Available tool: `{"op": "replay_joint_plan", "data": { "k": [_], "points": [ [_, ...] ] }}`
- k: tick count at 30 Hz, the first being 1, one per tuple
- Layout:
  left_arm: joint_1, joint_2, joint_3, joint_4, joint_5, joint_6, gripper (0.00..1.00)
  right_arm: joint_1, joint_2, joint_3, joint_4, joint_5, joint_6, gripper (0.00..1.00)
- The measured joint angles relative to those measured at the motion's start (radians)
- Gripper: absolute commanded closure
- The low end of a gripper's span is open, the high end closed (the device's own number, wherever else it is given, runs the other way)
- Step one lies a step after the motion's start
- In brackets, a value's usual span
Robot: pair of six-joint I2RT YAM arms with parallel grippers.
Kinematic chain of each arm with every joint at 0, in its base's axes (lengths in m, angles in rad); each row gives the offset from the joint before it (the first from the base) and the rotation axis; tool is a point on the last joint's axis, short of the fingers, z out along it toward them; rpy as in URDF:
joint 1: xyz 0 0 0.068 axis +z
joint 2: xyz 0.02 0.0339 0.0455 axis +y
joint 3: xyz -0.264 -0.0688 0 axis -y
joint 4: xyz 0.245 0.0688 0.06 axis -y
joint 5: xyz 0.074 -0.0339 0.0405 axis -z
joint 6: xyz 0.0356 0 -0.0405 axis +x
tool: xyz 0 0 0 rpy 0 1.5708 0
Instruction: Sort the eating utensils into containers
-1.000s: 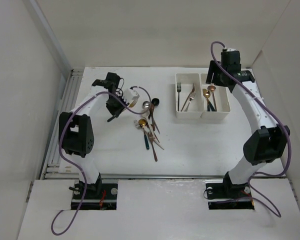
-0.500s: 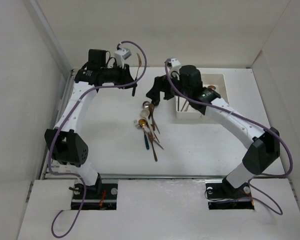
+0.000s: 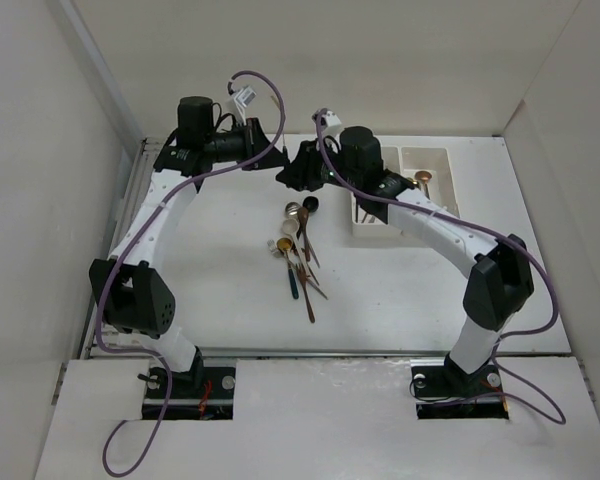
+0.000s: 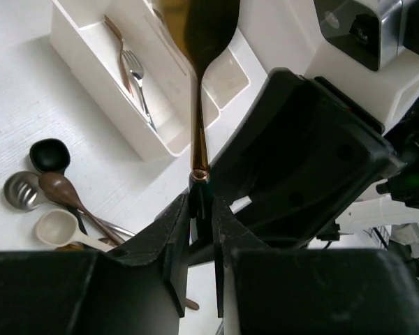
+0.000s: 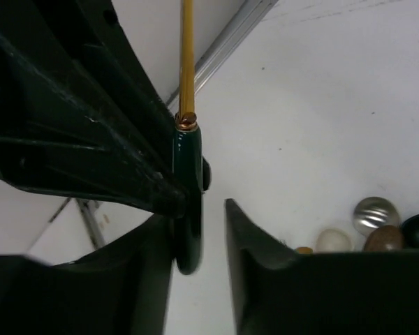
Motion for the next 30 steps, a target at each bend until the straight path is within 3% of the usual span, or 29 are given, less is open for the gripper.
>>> {"op": "replay_joint_plan", "data": {
  "k": [1, 3, 5, 6, 7, 8, 9, 15, 20, 24, 25, 26, 28, 29, 30],
  "points": [
    [-0.003, 0.000, -0.002, 0.004, 0.001, -0.006, 1.00, 0.000, 0.005, 0.003, 0.007, 0.003, 0.009, 0.83],
    [-0.004, 0.000, -0.004, 0.013, -0.006, -0.010, 1.00, 0.000, 0.012, 0.008, 0.018, 0.008, 0.025, 0.99],
    [-0.005, 0.000, -0.004, 0.012, -0.008, -0.008, 0.97, 0.001, 0.015, 0.008, 0.028, 0.013, 0.037, 1.00],
    [-0.006, 0.000, -0.004, 0.009, -0.014, -0.002, 0.84, 0.002, 0.015, 0.008, 0.029, 0.019, 0.039, 1.00],
    [-0.011, 0.000, -0.004, 0.007, -0.024, 0.009, 0.66, 0.004, 0.015, 0.008, 0.027, 0.028, 0.040, 1.00],
    [-0.016, 0.000, -0.004, 0.008, -0.043, 0.025, 0.05, 0.005, 0.015, 0.006, 0.025, 0.035, 0.040, 1.00],
    [-0.018, 0.000, -0.002, 0.006, -0.070, 0.045, 0.00, 0.006, 0.014, 0.002, 0.022, 0.044, 0.040, 1.00],
    [-0.040, 0.010, 0.048, -0.142, -0.269, 0.122, 0.00, -0.055, -0.007, -0.044, -0.056, 0.232, 0.048, 1.00],
    [-0.058, 0.018, 0.064, -0.233, -0.660, 0.194, 0.00, -0.187, 0.030, 0.023, -0.320, 0.496, 0.054, 1.00],
    [-0.053, 0.028, 0.064, -0.264, -0.952, 0.238, 0.00, -0.237, 0.122, 0.063, -0.447, 0.621, 0.051, 0.98],
    [-0.051, 0.029, 0.064, -0.266, -1.004, 0.245, 0.00, -0.241, 0.151, 0.069, -0.473, 0.639, 0.050, 0.93],
    [-0.049, 0.029, 0.064, -0.270, -1.055, 0.254, 0.00, -0.245, 0.176, 0.073, -0.496, 0.652, 0.050, 0.80],
    [-0.049, 0.029, 0.064, -0.272, -1.129, 0.265, 0.00, -0.251, 0.225, 0.085, -0.545, 0.672, 0.050, 0.63],
    [-0.049, 0.029, 0.064, -0.272, -1.159, 0.269, 0.00, -0.252, 0.245, 0.093, -0.569, 0.681, 0.050, 0.43],
    [-0.049, 0.029, 0.061, -0.270, -1.178, 0.274, 0.00, -0.255, 0.259, 0.101, -0.589, 0.690, 0.054, 0.37]
  ]
}}
